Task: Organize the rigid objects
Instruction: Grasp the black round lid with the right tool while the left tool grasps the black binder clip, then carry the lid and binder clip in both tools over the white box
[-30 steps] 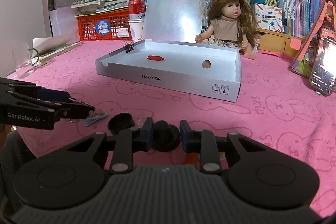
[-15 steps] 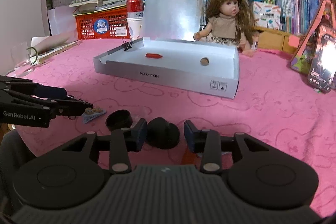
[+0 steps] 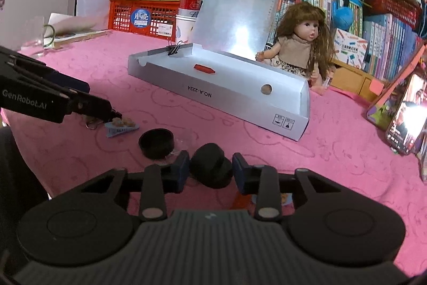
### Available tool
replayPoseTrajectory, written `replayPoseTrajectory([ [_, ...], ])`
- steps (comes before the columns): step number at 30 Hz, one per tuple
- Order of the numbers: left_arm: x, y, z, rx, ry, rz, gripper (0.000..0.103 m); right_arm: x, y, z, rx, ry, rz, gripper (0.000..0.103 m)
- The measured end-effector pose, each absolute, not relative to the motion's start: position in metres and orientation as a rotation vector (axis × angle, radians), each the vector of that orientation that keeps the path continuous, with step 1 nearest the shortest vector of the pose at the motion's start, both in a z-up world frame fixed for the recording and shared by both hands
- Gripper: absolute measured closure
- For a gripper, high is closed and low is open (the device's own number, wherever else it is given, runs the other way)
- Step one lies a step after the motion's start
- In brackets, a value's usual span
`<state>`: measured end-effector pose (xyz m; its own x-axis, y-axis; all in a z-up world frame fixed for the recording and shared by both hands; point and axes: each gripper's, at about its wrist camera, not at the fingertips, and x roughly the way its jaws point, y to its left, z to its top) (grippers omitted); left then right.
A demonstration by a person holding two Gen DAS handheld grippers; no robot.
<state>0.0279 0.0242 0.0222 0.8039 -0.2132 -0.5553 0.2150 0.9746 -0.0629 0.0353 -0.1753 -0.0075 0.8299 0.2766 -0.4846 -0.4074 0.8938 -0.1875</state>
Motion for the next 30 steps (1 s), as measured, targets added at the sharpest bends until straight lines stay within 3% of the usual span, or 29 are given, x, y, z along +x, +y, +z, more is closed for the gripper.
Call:
replayPoseTrajectory([
  [3,0.030,0.021,0.021,0.007,0.597,-0.236,0.055,0.035,-0.176,-0.006,-0.290,0.455,0.366,0.078],
  [10,0.040,0.018,0.016,-0.011,0.616,-0.222,0.058,0.036,-0.179,-0.005,-0.274,0.454,0.357,0.078],
  [12,0.042,0.018,0.016,-0.016,0.613,-0.216,0.064,0.036,-0.180,-0.005,-0.269,0.453,0.351,0.078],
  [13,0.043,0.017,0.016,-0.017,0.611,-0.211,0.073,0.037,-0.180,-0.005,-0.266,0.452,0.348,0.079],
  [30,0.051,0.014,0.033,-0.026,0.543,-0.221,0.074,0.049,-0.192,0.005,-0.159,0.457,0.317,0.082],
])
